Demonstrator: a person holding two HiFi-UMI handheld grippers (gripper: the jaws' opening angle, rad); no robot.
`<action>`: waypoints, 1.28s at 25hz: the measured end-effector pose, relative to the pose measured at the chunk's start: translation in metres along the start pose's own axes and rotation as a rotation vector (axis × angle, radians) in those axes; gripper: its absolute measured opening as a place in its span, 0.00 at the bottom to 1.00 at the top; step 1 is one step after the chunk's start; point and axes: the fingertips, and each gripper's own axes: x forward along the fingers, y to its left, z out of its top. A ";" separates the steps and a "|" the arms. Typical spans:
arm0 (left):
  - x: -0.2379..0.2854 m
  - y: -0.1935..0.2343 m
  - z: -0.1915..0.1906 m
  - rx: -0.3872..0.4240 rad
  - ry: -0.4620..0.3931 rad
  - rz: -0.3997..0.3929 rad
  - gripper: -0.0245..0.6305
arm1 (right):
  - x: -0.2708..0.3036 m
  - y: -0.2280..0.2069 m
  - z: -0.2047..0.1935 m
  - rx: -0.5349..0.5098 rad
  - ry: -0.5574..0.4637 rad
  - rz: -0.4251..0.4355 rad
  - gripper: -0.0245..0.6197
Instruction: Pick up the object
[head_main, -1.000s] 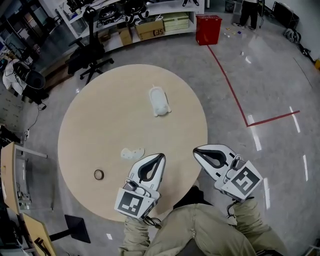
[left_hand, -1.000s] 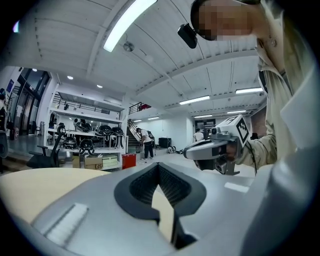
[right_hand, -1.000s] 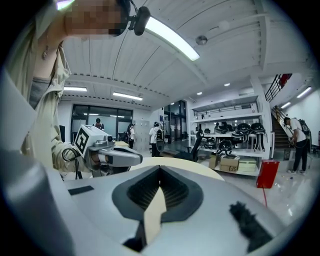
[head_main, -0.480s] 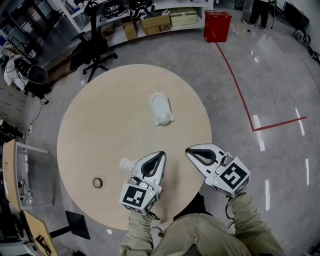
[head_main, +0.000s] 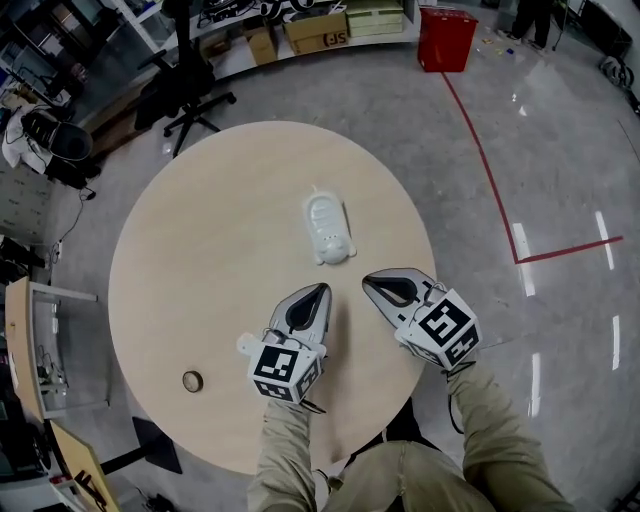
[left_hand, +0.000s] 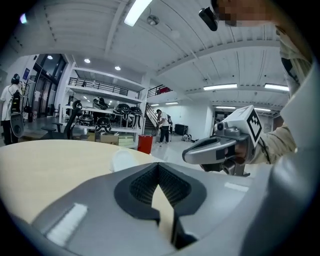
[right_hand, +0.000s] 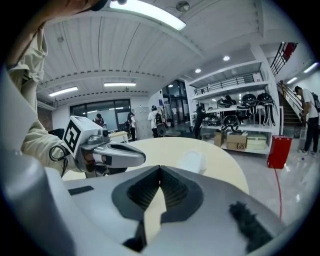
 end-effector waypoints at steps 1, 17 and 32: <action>0.006 0.007 -0.006 -0.004 0.014 0.007 0.05 | 0.009 -0.005 -0.005 0.008 0.010 0.000 0.04; 0.078 0.087 -0.042 -0.038 0.165 0.077 0.10 | 0.088 -0.088 -0.033 0.055 0.167 -0.050 0.04; 0.108 0.122 -0.043 -0.205 0.226 0.026 0.35 | 0.129 -0.123 -0.040 0.304 0.247 -0.032 0.27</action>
